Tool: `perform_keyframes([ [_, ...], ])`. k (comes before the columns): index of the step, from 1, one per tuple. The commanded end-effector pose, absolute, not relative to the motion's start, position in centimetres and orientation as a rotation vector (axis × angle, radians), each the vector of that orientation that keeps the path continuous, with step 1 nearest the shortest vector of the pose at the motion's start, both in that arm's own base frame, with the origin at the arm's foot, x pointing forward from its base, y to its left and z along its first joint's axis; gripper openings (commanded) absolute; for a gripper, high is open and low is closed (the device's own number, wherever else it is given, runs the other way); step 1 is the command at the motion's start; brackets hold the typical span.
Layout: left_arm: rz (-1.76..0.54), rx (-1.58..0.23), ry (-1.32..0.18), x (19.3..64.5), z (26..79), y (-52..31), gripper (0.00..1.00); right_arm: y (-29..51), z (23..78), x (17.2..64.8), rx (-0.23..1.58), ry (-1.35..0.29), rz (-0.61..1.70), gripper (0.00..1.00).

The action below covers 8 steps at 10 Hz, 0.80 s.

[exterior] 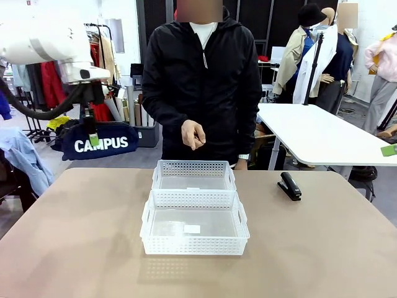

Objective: Distribute items into two baskets.
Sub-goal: Move the picked Pencil pouch towards the Organizing basket indicated by the person, stopping as directed.

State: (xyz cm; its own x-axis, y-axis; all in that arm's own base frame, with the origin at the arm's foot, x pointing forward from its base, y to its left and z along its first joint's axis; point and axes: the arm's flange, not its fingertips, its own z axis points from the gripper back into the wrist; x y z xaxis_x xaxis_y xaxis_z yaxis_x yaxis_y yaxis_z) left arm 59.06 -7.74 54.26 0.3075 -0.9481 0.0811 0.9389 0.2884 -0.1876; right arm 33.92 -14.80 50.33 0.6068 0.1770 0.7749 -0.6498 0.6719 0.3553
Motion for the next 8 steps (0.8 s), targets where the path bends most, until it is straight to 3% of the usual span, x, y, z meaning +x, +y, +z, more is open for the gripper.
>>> perform_keyframes([
  [1,-1.305,-0.223,0.032,60.6,54.6,-8.4,0.00,-14.9,50.5,34.3,0.691,-0.817,0.538,1.00],
  [8,-1.472,-0.278,0.080,62.6,52.2,-14.2,0.00,-14.9,50.5,34.3,0.691,-0.817,0.538,1.00],
])
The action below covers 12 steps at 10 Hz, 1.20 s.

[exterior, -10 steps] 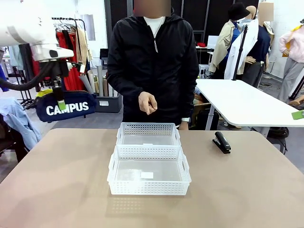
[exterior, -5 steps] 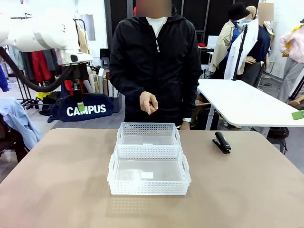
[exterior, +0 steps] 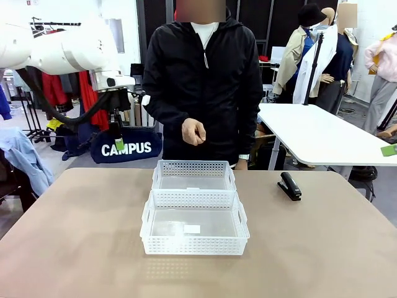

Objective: Distribute items into two baskets.
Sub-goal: Move the picked Pencil pouch towards the Organizing basket indicated by the person, stopping as directed.

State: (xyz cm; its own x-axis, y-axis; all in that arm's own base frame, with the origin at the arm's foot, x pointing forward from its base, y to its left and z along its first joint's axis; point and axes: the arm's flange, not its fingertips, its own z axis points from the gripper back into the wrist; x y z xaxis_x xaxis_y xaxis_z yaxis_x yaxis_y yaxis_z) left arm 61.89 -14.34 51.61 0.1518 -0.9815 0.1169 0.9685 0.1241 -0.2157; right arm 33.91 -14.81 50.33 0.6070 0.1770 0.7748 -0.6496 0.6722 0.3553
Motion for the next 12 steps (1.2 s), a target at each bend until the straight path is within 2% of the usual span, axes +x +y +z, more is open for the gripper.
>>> perform_keyframes([
  [1,-1.494,-0.288,0.094,62.7,51.7,-14.9,0.00,-14.9,50.5,34.3,0.691,-0.817,0.538,1.00],
  [5,-1.517,-0.321,0.156,62.5,49.8,-16.2,0.00,-14.9,50.5,34.3,0.691,-0.817,0.538,1.00],
  [6,-1.444,-0.283,0.271,61.1,51.0,-14.3,0.00,-14.9,50.5,34.3,0.691,-0.817,0.538,1.00],
  [7,-1.442,-0.301,0.318,58.1,52.9,-12.0,0.00,-14.9,50.5,34.3,0.691,-0.817,0.538,1.00],
  [8,-1.409,-0.265,0.302,55.8,54.2,-9.7,0.00,-14.9,50.5,34.3,0.691,-0.817,0.538,1.00],
  [12,-1.296,-0.292,0.160,54.4,55.5,-5.6,0.00,-14.9,50.5,34.3,0.691,-0.817,0.538,1.00],
])
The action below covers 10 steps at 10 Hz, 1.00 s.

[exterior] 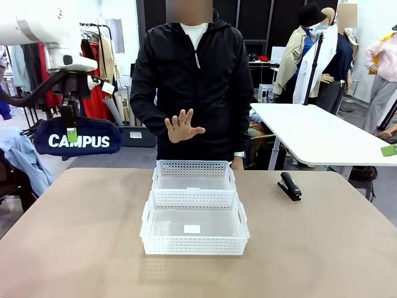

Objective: Distribute items into two baskets.
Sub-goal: Move the picked Pencil pouch towards the Organizing basket indicated by the person, stopping as directed.

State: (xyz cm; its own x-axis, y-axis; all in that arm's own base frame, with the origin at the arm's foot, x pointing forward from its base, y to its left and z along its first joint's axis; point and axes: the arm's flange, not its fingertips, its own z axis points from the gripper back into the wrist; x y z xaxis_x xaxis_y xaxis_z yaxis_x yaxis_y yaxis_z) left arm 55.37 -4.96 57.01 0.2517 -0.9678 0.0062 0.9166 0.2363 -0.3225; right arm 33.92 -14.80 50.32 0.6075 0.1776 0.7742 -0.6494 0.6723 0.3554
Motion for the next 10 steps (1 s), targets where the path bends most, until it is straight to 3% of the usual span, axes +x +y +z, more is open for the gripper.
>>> perform_keyframes([
  [1,-1.282,-0.296,0.126,53.6,55.6,-5.3,0.00,-14.9,50.5,34.3,0.691,-0.817,0.538,1.00],
  [10,-1.295,-0.289,0.177,55.3,56.5,-4.9,0.00,-14.9,50.5,34.3,0.691,-0.817,0.538,1.00],
])
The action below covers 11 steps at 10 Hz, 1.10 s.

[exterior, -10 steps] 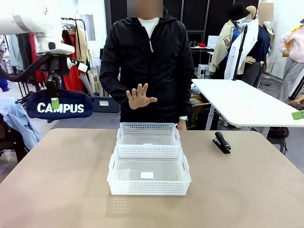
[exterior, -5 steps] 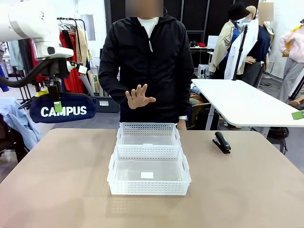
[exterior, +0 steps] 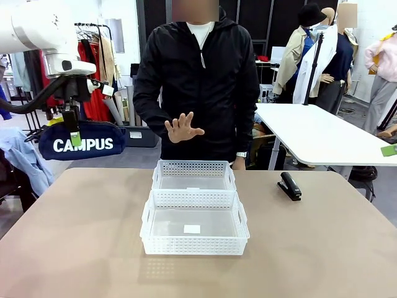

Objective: Distribute items into two baskets.
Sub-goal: Move the picked Pencil pouch towards the Organizing basket indicated by the person, stopping as directed.

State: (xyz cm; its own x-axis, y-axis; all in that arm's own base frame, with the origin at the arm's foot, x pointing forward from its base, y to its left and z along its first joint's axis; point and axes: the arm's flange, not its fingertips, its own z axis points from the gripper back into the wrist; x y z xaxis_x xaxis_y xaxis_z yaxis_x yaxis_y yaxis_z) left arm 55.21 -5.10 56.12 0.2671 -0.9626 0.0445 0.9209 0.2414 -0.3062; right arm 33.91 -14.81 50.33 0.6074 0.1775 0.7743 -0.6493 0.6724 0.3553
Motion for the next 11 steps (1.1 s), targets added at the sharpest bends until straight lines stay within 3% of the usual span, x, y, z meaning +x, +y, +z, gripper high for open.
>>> perform_keyframes([
  [1,-1.295,-0.289,0.177,55.26,56.52,-4.86,0.00,-14.85,50.54,34.25,0.691,-0.817,0.538,1.00],
  [11,-1.296,-0.295,0.165,55.21,56.12,-5.10,0.00,-14.85,50.54,34.25,0.691,-0.817,0.538,1.00],
])
